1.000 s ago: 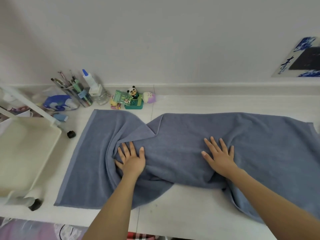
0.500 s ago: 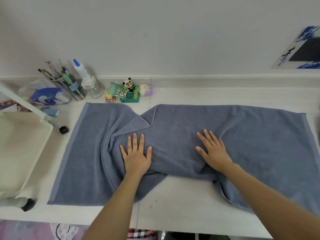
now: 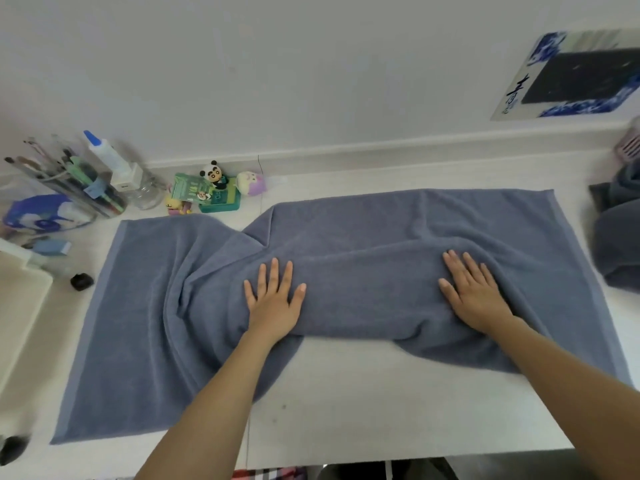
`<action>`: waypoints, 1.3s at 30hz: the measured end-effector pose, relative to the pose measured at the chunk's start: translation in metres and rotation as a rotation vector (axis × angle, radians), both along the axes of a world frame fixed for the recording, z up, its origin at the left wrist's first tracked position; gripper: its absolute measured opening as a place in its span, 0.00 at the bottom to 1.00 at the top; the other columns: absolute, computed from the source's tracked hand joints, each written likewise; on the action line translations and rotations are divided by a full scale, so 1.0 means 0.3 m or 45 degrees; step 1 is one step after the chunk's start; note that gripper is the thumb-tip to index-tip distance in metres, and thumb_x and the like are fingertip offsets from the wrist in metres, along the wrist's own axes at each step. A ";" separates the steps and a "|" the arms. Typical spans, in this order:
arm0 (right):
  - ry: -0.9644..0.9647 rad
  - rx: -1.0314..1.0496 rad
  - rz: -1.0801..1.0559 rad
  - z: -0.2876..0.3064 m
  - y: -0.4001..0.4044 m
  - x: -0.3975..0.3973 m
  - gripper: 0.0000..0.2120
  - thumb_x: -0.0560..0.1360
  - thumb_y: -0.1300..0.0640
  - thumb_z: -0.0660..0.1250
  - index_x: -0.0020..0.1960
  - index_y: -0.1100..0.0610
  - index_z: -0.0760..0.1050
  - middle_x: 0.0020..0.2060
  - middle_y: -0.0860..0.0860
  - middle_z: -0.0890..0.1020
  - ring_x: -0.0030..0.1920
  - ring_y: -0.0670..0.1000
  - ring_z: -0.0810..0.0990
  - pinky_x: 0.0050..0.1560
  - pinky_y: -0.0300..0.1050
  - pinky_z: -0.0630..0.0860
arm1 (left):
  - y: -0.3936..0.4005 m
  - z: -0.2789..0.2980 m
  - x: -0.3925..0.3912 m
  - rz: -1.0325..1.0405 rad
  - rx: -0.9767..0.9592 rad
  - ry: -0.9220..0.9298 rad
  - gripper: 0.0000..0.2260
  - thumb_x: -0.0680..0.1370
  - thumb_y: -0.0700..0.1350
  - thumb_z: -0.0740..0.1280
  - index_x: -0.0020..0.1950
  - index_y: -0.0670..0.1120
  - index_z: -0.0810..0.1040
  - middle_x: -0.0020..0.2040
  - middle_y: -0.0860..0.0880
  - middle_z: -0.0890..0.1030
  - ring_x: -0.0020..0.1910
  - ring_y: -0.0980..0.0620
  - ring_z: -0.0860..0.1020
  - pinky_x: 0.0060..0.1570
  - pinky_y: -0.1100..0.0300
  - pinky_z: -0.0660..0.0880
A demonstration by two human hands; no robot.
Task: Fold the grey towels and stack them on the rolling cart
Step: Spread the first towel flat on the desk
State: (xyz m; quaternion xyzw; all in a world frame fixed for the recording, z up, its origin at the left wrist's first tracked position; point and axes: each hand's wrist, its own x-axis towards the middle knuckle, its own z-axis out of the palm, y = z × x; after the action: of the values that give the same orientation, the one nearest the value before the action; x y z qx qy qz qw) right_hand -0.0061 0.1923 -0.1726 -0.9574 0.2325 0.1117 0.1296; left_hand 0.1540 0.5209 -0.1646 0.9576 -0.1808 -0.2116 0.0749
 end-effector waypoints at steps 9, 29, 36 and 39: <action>-0.582 0.130 0.333 0.041 0.308 -0.120 0.23 0.79 0.39 0.49 0.53 0.55 0.74 0.47 0.51 0.78 0.48 0.54 0.74 0.52 0.43 0.64 | 0.046 0.004 -0.233 -0.019 -0.675 -0.423 0.16 0.75 0.59 0.58 0.51 0.48 0.76 0.52 0.49 0.74 0.53 0.48 0.70 0.53 0.54 0.63; -0.309 0.722 0.000 0.154 0.149 -0.273 0.04 0.73 0.58 0.70 0.41 0.59 0.80 0.50 0.49 0.75 0.51 0.47 0.74 0.49 0.27 0.65 | 0.304 0.140 -0.313 0.180 -0.639 0.208 0.11 0.73 0.41 0.73 0.36 0.53 0.75 0.45 0.51 0.76 0.49 0.52 0.75 0.50 0.76 0.64; -0.119 0.212 0.269 0.145 0.196 -0.348 0.18 0.78 0.46 0.60 0.67 0.47 0.72 0.70 0.48 0.68 0.72 0.54 0.62 0.71 0.50 0.56 | 0.273 0.196 -0.413 0.067 -0.045 0.198 0.07 0.75 0.58 0.66 0.48 0.56 0.75 0.60 0.54 0.70 0.64 0.53 0.68 0.70 0.54 0.52; 0.126 0.070 0.329 0.115 0.250 -0.365 0.26 0.81 0.43 0.48 0.77 0.45 0.48 0.77 0.50 0.48 0.76 0.54 0.45 0.74 0.51 0.43 | 0.195 0.175 -0.457 0.015 -0.051 0.238 0.21 0.79 0.59 0.59 0.71 0.55 0.66 0.76 0.51 0.57 0.75 0.48 0.55 0.73 0.53 0.45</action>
State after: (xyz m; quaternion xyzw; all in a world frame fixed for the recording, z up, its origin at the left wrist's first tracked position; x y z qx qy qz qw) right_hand -0.1155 0.2673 -0.1382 -0.9689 0.1102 0.1807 0.1285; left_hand 0.0168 0.5793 -0.1123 0.9330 -0.1716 -0.2960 0.1119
